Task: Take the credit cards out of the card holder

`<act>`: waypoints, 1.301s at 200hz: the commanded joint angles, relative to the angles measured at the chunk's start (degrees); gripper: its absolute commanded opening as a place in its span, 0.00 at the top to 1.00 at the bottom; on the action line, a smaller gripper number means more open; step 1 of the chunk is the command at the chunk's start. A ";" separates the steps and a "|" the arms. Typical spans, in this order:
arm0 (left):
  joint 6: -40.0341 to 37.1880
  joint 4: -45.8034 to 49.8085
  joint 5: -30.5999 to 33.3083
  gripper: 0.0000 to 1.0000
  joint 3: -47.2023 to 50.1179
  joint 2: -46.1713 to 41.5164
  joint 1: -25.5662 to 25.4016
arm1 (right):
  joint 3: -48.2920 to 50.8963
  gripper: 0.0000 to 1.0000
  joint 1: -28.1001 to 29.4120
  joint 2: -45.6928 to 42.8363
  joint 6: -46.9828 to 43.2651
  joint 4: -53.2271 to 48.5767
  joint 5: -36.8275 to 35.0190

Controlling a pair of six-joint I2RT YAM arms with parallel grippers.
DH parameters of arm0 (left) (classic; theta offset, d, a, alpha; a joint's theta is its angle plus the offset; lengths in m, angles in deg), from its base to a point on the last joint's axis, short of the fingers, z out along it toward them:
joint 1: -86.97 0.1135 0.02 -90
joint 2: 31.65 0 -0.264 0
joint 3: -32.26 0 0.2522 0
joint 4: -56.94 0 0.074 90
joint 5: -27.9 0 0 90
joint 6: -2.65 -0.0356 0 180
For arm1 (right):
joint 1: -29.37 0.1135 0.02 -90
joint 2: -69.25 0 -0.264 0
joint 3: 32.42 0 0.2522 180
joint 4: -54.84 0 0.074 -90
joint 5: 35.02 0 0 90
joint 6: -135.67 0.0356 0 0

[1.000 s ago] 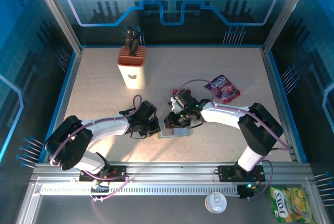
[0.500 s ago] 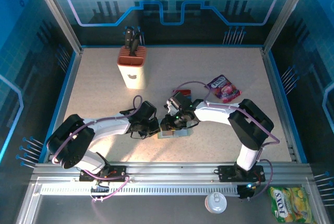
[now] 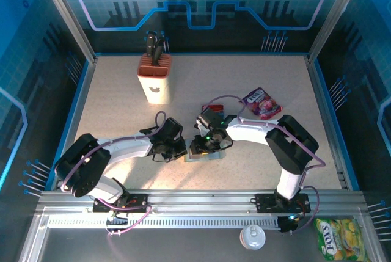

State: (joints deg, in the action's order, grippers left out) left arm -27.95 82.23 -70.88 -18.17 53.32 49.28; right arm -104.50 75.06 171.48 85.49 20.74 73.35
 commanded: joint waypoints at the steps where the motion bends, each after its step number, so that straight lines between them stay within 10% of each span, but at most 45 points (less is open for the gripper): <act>1: -1.83 1.92 1.15 1.00 0.80 0.68 0.78 | -1.10 0.62 -0.11 -0.47 -1.40 -3.77 -2.10; 107: -2.18 5.16 1.04 1.00 -1.81 -1.76 1.04 | 6.19 0.63 -3.99 -2.70 1.01 6.35 6.05; 260: 4.14 -6.76 -5.90 0.74 -2.98 2.38 -0.71 | 15.58 0.67 -9.30 -3.13 4.55 20.26 15.38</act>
State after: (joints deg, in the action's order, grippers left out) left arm -25.48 78.15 -74.79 -20.35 54.31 48.91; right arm -90.73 66.78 168.31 89.03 39.76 87.51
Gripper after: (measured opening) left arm 0.261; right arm 0.340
